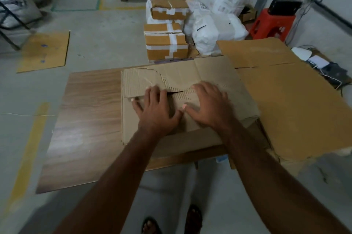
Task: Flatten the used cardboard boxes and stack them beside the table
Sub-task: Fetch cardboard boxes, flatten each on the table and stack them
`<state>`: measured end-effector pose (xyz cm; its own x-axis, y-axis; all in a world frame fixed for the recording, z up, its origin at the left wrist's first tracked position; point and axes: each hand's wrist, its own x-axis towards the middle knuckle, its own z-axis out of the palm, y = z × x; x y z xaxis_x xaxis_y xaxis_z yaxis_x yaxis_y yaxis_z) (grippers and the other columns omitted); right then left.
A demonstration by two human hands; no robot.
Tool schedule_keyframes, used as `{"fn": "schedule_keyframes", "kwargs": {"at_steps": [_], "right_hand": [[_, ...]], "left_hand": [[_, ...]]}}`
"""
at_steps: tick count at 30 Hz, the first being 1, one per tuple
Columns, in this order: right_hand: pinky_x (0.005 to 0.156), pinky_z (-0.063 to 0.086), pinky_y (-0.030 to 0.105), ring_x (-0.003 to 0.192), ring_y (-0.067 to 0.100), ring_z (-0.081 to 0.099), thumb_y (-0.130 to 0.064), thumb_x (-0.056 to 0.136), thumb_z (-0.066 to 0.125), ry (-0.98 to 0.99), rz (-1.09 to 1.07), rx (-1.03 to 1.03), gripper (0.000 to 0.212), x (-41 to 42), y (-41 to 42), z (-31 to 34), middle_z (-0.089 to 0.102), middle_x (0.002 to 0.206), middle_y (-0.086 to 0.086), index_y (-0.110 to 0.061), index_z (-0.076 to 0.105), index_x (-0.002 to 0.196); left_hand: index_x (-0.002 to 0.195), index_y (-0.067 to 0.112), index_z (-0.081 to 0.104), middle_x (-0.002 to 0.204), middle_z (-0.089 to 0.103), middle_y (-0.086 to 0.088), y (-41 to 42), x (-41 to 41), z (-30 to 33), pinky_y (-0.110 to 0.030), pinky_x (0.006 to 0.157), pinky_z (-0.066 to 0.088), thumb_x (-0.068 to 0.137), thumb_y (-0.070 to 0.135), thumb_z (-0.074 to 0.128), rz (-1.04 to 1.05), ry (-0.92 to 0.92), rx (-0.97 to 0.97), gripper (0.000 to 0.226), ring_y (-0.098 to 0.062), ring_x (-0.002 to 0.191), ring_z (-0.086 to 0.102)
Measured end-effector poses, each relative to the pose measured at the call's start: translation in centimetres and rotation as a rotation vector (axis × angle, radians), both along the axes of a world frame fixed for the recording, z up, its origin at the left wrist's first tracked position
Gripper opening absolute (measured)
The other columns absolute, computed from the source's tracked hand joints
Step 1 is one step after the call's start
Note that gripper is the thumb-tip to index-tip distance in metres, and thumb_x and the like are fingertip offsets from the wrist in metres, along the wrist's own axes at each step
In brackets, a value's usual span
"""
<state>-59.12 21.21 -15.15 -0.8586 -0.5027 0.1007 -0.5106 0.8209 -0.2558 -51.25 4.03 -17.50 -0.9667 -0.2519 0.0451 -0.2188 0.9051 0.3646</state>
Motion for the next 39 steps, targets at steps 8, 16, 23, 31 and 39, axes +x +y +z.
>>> {"fn": "schedule_keyframes", "kwargs": {"at_steps": [8, 16, 23, 31, 39], "right_hand": [[0.120, 0.009, 0.061, 0.155, 0.028, 0.015, -0.069, 0.096, 0.033, -0.030, -0.080, 0.110, 0.079, 1.4, -4.1, -2.3, 0.022, 0.168, 0.010, -0.019, 0.028, 0.157], [0.120, 0.010, 0.061, 0.155, 0.027, 0.014, -0.066, 0.095, 0.036, -0.002, -0.046, 0.060, 0.076, 1.8, -5.1, -2.9, 0.023, 0.167, 0.010, -0.020, 0.033, 0.155], [0.100, 0.036, 0.045, 0.124, 0.022, 0.050, -0.053, 0.095, 0.044, 0.140, 0.112, 0.078, 0.049, 1.2, -4.5, -3.2, 0.059, 0.134, 0.001, -0.022, 0.061, 0.130], [0.096, 0.044, 0.045, 0.120, 0.027, 0.052, -0.062, 0.094, 0.055, 0.257, 0.254, 0.080, 0.061, -4.8, -8.6, -2.5, 0.056, 0.134, 0.007, -0.018, 0.051, 0.137], [0.065, 0.052, 0.036, 0.081, 0.023, 0.068, -0.042, 0.101, 0.059, 0.537, 0.241, -0.048, 0.030, -4.9, -9.3, -4.3, 0.071, 0.097, 0.004, -0.015, 0.071, 0.105]], "left_hand": [[0.151, 0.034, 0.026, 0.168, 0.011, -0.004, -5.2, 0.9, -0.7, -0.082, 0.109, 0.006, 0.093, 0.077, 0.033, 0.024, -0.026, -0.098, 0.072, -0.030, 0.155, 0.008], [0.151, 0.036, 0.024, 0.167, 0.010, -0.004, -5.5, 2.3, -0.1, -0.084, 0.107, 0.010, 0.089, 0.082, 0.036, 0.166, -0.065, -0.120, 0.078, -0.033, 0.154, 0.010], [0.138, 0.019, 0.036, 0.148, 0.032, -0.014, -3.2, 2.8, 0.5, -0.070, 0.111, 0.027, 0.077, 0.088, 0.048, 0.398, -0.093, -0.157, 0.092, -0.037, 0.137, 0.030], [0.131, 0.012, 0.045, 0.140, 0.044, -0.017, -3.6, 2.5, -0.1, -0.066, 0.107, 0.033, 0.070, 0.095, 0.033, 0.430, -0.030, -0.163, 0.103, -0.038, 0.128, 0.040], [0.136, 0.010, 0.051, 0.144, 0.042, -0.022, -3.2, -0.3, 2.1, -0.060, 0.100, 0.045, 0.071, 0.094, 0.047, 0.570, -0.251, -0.233, 0.106, -0.042, 0.132, 0.040]]}}
